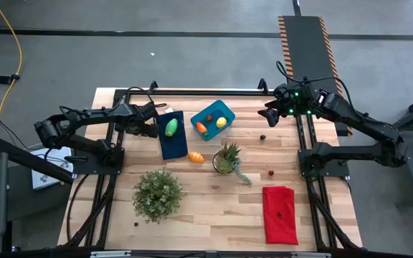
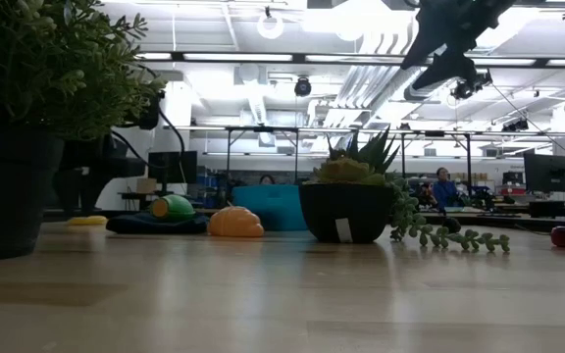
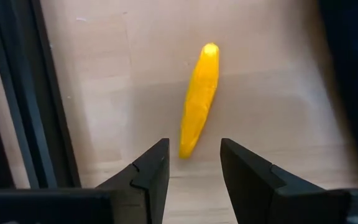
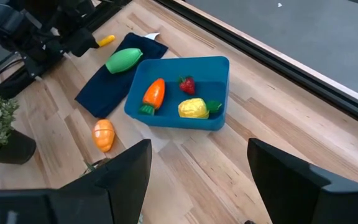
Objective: Pick and placing Produce into tupperware
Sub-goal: Put the yellow corn into the blue bin
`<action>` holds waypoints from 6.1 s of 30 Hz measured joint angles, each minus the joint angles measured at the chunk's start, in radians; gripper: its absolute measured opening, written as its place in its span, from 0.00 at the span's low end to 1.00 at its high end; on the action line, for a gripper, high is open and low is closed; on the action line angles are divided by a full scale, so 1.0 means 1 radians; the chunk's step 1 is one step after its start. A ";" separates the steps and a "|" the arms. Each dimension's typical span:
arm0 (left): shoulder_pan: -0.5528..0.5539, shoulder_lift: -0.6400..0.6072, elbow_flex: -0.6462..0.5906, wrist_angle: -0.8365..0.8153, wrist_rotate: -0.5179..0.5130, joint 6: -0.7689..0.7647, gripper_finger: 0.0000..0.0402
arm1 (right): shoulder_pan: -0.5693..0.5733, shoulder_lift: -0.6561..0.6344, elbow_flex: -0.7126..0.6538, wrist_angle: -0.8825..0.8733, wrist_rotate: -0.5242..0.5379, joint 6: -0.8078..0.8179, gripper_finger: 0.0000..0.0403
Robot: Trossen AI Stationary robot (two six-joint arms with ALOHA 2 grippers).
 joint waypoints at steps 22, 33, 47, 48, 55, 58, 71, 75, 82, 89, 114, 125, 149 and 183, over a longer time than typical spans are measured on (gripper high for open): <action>0.000 0.001 0.000 0.029 -0.013 0.017 0.33 | 0.000 0.000 0.000 0.000 -0.001 -0.011 0.64; 0.005 0.001 0.000 0.012 -0.006 -0.001 0.33 | 0.000 0.000 0.000 0.000 -0.001 -0.019 0.64; 0.066 -0.001 -0.061 0.049 0.065 -0.031 0.33 | 0.000 0.000 0.000 0.000 -0.001 -0.019 0.64; 0.066 -0.001 -0.061 0.050 0.063 -0.030 0.33 | 0.000 0.000 0.000 0.000 -0.001 -0.019 0.64; 0.066 0.000 -0.063 0.064 0.061 0.025 0.33 | 0.000 0.000 0.000 0.000 -0.001 -0.019 0.64; 0.066 0.000 -0.063 0.070 0.061 0.050 0.33 | 0.000 0.000 0.000 0.000 -0.001 -0.019 0.64; 0.066 0.001 -0.064 0.105 0.059 0.165 0.33 | 0.000 0.000 0.000 0.001 -0.001 -0.016 0.64; 0.066 0.001 -0.064 0.107 0.053 0.183 0.33 | 0.000 0.000 0.000 0.001 -0.001 -0.010 0.64; 0.066 0.001 -0.064 0.108 0.053 0.194 0.31 | 0.000 0.000 0.000 0.002 -0.001 -0.001 0.64; 0.065 0.001 -0.064 0.114 0.066 0.202 0.13 | 0.000 0.000 0.000 0.002 -0.001 0.000 0.64; 0.066 0.003 -0.026 0.124 0.097 0.200 0.02 | 0.000 0.001 0.000 0.020 -0.001 0.000 0.64; 0.065 0.002 0.049 0.119 0.138 0.229 0.01 | 0.000 0.001 0.000 0.023 -0.001 -0.001 0.64; 0.062 0.000 0.271 -0.004 0.242 0.329 0.02 | 0.000 0.001 0.000 0.067 0.001 -0.001 0.64; -0.421 -0.006 0.384 0.135 0.228 0.208 0.02 | 0.000 0.001 0.000 0.067 0.000 0.003 0.64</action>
